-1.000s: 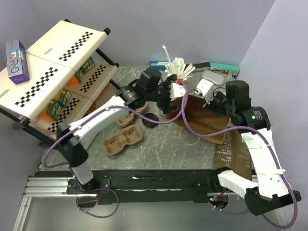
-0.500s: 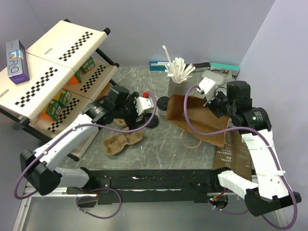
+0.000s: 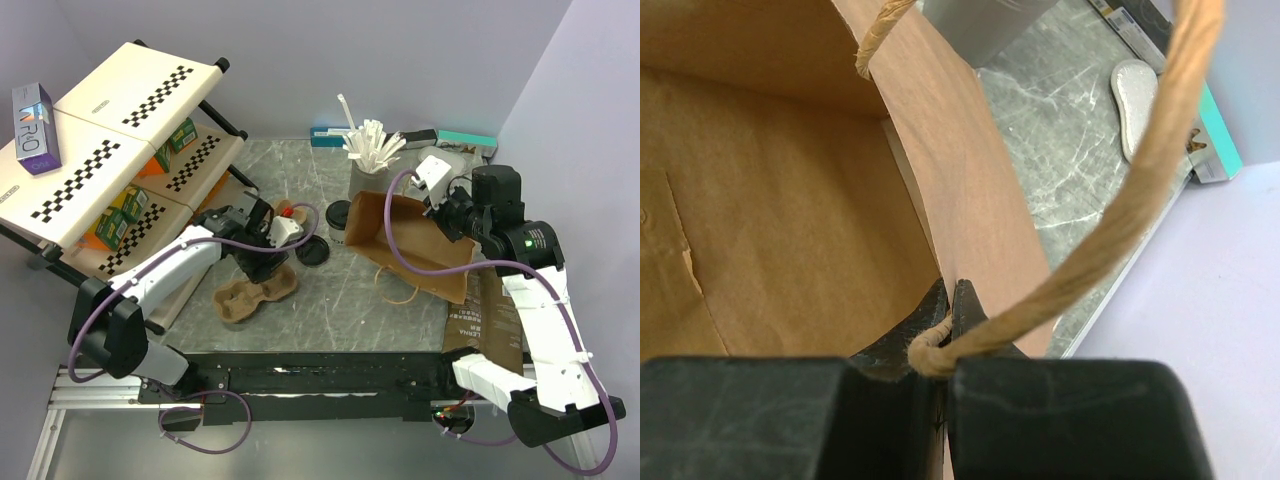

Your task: Pack the takeout coffee

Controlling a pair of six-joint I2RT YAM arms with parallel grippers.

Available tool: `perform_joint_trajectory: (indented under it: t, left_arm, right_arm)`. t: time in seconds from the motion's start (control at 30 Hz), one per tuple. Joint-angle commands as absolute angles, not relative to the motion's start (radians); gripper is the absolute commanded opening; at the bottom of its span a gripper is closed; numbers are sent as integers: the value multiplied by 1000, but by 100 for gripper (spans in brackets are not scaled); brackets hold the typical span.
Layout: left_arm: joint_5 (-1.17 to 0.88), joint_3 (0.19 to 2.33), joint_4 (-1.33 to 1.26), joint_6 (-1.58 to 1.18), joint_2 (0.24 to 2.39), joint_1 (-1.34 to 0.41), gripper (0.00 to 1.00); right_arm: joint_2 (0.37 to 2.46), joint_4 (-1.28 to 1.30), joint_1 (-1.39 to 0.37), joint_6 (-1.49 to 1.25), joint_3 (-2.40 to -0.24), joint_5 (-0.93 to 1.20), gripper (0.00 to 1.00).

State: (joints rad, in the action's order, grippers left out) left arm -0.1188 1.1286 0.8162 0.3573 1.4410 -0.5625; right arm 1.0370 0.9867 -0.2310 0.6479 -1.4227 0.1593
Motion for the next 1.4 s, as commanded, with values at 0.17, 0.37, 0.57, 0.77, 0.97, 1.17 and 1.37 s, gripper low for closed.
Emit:
perform_joint_trajectory:
  t: [0.17,0.37,0.57,0.77,0.97,1.17,1.37]
  left_arm:
    - [-181,1098,905,403,1468,-534,62]
    - [-161,1071,871,394,1482,-534,67]
    - [-156,1049,835,407,1494,-534,68]
    - [-163,1025,804,407,1511,-534,67]
    - [-164,1026,790,413,1532,-534,65]
    - [-166,1014,787,414,1532,-534,62]
    - [-156,997,775,411,1529,-534,58]
  right_arm:
    - [1040,951,-225,630,-1471,140,0]
    - [1043,951,-225,635,-1477,135,0]
    - [1045,950,-225,635,-1479,132,0]
    - [1042,948,-224,640,-1471,123,0]
    - [1042,945,-224,638,-1471,118,0]
    - [1040,940,-224,638,-1462,114,0]
    - [1046,936,-224,641,-1462,114,0]
